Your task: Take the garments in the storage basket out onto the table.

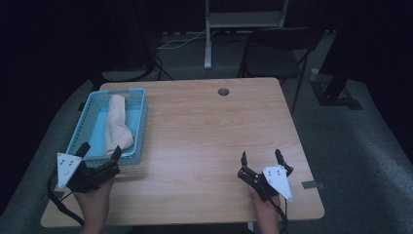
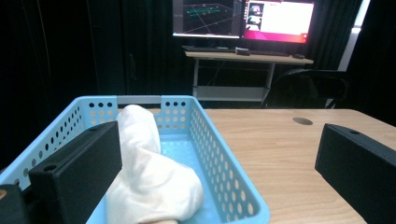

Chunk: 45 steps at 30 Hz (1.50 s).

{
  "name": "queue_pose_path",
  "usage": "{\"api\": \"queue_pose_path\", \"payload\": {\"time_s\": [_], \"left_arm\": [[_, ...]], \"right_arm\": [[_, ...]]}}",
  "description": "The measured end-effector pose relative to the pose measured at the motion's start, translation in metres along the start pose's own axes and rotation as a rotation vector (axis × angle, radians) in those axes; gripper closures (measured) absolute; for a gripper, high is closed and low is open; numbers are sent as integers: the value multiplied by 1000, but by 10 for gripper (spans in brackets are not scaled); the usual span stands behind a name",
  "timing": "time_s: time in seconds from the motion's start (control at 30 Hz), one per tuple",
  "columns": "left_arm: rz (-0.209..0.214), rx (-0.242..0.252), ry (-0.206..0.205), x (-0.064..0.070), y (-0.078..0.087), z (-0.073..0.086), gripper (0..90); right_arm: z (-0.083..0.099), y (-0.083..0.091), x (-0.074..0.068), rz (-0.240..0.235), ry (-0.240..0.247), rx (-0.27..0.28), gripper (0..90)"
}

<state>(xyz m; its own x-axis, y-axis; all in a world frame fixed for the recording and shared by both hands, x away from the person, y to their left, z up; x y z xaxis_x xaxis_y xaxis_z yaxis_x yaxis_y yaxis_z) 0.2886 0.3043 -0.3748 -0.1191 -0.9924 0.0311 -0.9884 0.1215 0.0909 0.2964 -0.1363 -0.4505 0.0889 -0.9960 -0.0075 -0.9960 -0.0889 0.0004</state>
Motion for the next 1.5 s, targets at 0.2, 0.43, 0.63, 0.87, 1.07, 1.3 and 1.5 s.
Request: {"api": "queue_pose_path", "payload": {"time_s": [0.2, 0.43, 0.63, 0.87, 1.07, 1.3, 1.5], "left_arm": [[-31, -15, -13, -5, -5, -2, 0], [-44, -23, -21, -9, -10, -5, 0], [-50, -48, -28, -10, -15, -6, 0], [-53, -89, 18, -19, -25, -14, 0], [-60, -102, 11, -22, -29, -20, 0], [-60, -142, 13, -25, -32, -19, 0], [-62, -168, 21, -29, -39, -17, 0]], "right_arm": [[0, 0, 0, 0, 0, 0, 2], [0, 0, 0, -5, -1, -1, 2], [0, 0, 0, -4, -1, -1, 2], [0, 0, 0, -3, 0, -1, 2], [0, 0, 0, -3, 0, -1, 2], [0, 0, -1, -3, 0, -1, 2], [0, 0, 0, -3, 0, -1, 2]]}}
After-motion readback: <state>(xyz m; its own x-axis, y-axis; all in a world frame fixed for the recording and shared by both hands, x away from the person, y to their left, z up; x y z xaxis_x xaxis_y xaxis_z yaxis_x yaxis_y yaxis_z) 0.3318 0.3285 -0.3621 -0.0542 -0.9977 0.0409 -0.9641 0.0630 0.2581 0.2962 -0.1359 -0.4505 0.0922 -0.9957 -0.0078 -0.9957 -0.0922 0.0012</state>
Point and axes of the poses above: each handheld gripper's, and its own axes: y roughly backward along the jaws, z roughly out of its underside, x roughly to its right, the point moved 5 cm from there along -y, roughly forward along the jaws, and after that the axes turned 2 degrees about -z, right-handed, at the moved point
